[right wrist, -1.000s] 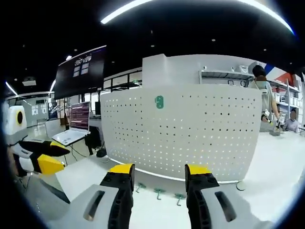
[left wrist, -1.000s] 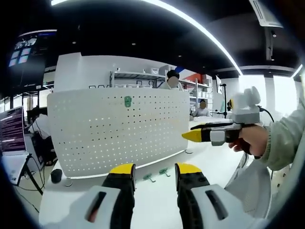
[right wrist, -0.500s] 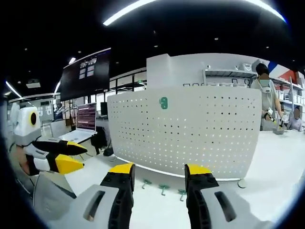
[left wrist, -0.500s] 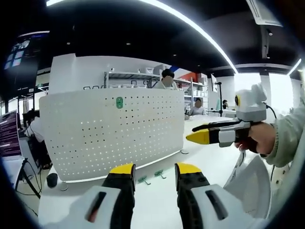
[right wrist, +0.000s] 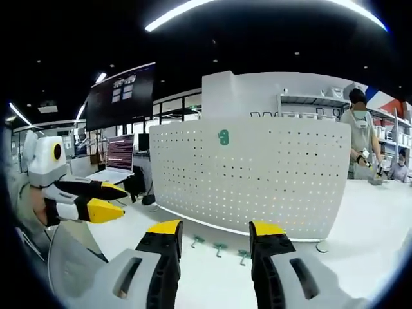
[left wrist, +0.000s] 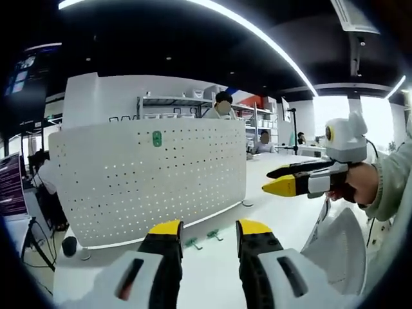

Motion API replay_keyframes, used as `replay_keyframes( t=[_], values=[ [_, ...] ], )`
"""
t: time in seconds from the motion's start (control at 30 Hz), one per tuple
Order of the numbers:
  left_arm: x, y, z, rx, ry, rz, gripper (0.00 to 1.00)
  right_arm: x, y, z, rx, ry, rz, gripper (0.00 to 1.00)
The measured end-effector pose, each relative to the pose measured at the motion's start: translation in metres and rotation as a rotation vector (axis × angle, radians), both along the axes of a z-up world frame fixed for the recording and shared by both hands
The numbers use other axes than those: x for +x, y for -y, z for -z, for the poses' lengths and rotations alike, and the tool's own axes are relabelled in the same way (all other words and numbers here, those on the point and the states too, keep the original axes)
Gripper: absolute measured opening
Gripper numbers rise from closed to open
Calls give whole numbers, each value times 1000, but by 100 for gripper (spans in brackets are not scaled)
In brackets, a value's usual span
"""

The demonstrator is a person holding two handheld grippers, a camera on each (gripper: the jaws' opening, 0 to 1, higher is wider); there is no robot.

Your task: Insert the hook assembly into the mounting plate slot until the hook locks in place.

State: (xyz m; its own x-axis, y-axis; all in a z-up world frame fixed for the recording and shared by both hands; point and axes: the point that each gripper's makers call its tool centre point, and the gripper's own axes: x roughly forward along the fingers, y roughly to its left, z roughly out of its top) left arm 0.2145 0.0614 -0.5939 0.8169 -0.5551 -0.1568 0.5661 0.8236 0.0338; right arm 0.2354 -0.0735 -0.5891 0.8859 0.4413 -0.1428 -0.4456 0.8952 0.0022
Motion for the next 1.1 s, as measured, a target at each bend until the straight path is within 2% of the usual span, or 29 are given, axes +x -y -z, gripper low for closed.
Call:
replay_keyframes(
  t=[0.2,0.4,0.7,0.87,0.97,1.1],
  values=[
    [14,-11,-8,13,25,-22,34,-4,-1,-4,-8,16,-6,40],
    [32,-25,-12,53,48,-33,34,-5,2,2,4,-3,4,40],
    [58,-33,0,164,34,10,35,-6,5,9,6,-19,16,40],
    [79,-35,5,223,28,36,35,-5,4,14,9,-27,20,40],
    [91,-36,11,259,23,49,34,-5,4,15,39,-44,23,40],
    [107,-36,25,292,-16,71,34,-4,3,13,43,-40,25,40]
  ],
)
